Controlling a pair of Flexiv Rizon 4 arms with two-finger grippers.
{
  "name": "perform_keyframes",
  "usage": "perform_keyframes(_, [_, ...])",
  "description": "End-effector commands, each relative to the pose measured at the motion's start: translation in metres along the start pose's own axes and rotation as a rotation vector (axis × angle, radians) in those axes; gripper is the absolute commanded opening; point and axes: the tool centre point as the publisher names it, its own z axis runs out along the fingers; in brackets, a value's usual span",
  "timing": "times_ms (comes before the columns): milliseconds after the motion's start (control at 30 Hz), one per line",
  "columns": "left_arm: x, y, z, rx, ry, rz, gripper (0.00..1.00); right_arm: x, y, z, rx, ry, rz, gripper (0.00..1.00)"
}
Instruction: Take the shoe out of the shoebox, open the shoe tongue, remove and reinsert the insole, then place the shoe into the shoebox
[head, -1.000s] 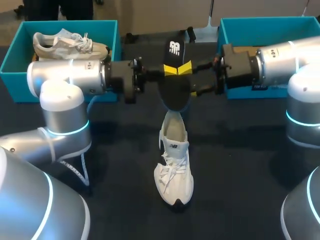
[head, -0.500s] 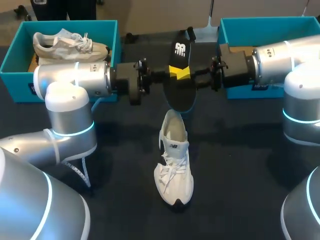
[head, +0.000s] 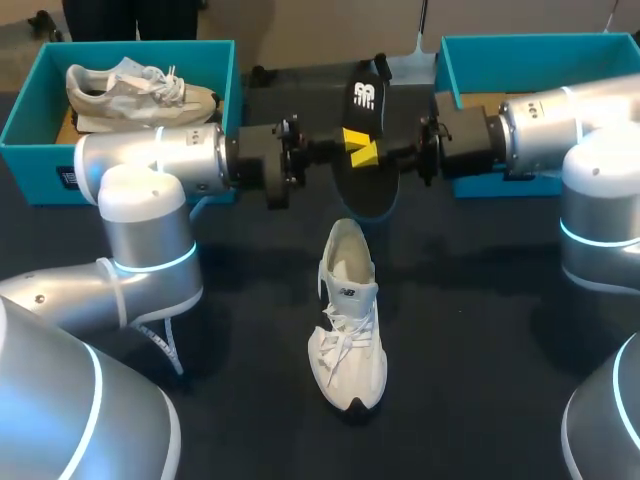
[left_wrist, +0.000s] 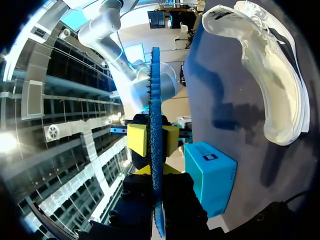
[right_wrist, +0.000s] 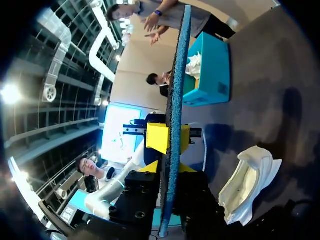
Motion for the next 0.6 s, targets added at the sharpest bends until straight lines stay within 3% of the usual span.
perform_keyframes(33, [0.001, -0.002, 0.003, 0.001, -0.004, -0.004, 0.0, -0.001, 0.001, 0.002, -0.004, 0.0, -0.001, 0.09])
perform_keyframes(133, [0.0, -0.003, 0.003, 0.003, -0.007, -0.013, 0.0, -0.001, 0.002, 0.001, -0.007, 0.001, -0.003, 0.0])
perform_keyframes(233, [-0.001, -0.003, 0.003, 0.006, -0.003, -0.019, 0.0, -0.002, 0.003, 0.0, -0.005, 0.001, -0.004, 0.0])
perform_keyframes(267, [-0.001, -0.004, 0.003, 0.002, -0.001, -0.02, 0.08, -0.003, 0.003, 0.001, -0.004, 0.001, -0.003, 0.0])
perform_keyframes(300, [-0.003, -0.004, 0.003, 0.006, 0.002, -0.021, 0.46, -0.004, 0.002, 0.001, -0.004, 0.0, -0.002, 0.0])
perform_keyframes(333, [-0.005, -0.004, 0.003, 0.005, 0.001, -0.025, 0.98, -0.005, 0.002, 0.0, -0.006, -0.001, -0.001, 0.0])
perform_keyframes(600, [-0.016, 0.001, -0.017, -0.01, 0.004, -0.119, 1.0, -0.011, 0.001, -0.008, -0.059, -0.026, -0.007, 0.0])
